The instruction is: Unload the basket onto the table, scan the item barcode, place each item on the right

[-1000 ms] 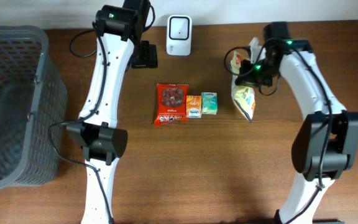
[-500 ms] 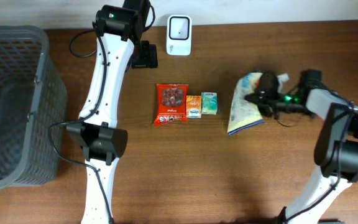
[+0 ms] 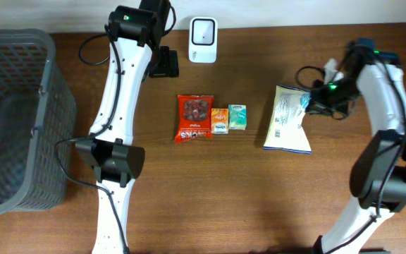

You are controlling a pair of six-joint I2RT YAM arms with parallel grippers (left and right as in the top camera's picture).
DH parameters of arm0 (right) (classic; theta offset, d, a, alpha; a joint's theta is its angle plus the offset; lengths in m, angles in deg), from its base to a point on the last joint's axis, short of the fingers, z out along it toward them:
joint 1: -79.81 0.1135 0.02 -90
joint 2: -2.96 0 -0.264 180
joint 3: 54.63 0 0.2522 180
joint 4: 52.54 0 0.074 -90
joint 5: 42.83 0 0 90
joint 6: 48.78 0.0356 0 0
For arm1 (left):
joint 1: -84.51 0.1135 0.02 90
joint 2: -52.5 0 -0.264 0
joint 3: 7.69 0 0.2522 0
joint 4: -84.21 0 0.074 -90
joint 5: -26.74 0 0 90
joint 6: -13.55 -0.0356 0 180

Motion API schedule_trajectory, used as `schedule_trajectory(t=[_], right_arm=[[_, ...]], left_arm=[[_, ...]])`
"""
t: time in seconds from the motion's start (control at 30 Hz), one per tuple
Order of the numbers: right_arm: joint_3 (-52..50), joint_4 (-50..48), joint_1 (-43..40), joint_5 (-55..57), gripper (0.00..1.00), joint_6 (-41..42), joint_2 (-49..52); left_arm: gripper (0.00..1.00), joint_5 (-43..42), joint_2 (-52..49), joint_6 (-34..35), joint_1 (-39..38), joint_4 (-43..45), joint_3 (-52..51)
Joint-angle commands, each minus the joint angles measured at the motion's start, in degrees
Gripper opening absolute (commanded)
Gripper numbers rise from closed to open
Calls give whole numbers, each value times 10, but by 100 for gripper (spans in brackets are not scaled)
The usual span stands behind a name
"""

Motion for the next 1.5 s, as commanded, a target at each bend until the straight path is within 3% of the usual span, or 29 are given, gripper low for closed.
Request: schedule_trajectory(t=[0.0, 0.1, 0.27, 0.4, 0.5, 0.57, 0.63, 0.83, 0.87, 1.0, 1.03, 1.1, 1.23, 1.4, 1.47], right_arm=[[-6, 2, 47, 92, 4, 0, 13], [-7, -1, 72, 107, 4, 41, 44], [-66, -41, 81, 110, 4, 41, 84], [-12, 31, 80, 110, 4, 53, 81], [90, 106, 80, 123, 10, 53, 81], [106, 89, 80, 158, 22, 53, 81], [85, 43, 80, 213, 22, 54, 82], [-92, -195, 82, 198, 21, 53, 83], [-98, -186, 80, 218, 4, 54, 82], [-11, -68, 74, 229, 5, 66, 63], [36, -10, 74, 209, 12, 66, 62], [89, 71, 74, 118, 42, 66, 62], [41, 117, 83, 78, 31, 66, 63], [-104, 7, 99, 78, 21, 71, 63], [-144, -21, 100, 62, 10, 73, 63]], left_arm=[[99, -2, 0, 6, 1, 0, 4], [99, -2, 0, 6, 1, 0, 4], [99, -2, 0, 6, 1, 0, 4], [99, -2, 0, 6, 1, 0, 4], [99, -2, 0, 6, 1, 0, 4], [99, -2, 0, 6, 1, 0, 4], [99, -2, 0, 6, 1, 0, 4], [99, -2, 0, 6, 1, 0, 4], [99, -2, 0, 6, 1, 0, 4], [99, -2, 0, 6, 1, 0, 4], [99, -2, 0, 6, 1, 0, 4], [99, -2, 0, 6, 1, 0, 4], [99, -2, 0, 6, 1, 0, 4], [99, -2, 0, 6, 1, 0, 4], [99, -2, 0, 6, 1, 0, 4]])
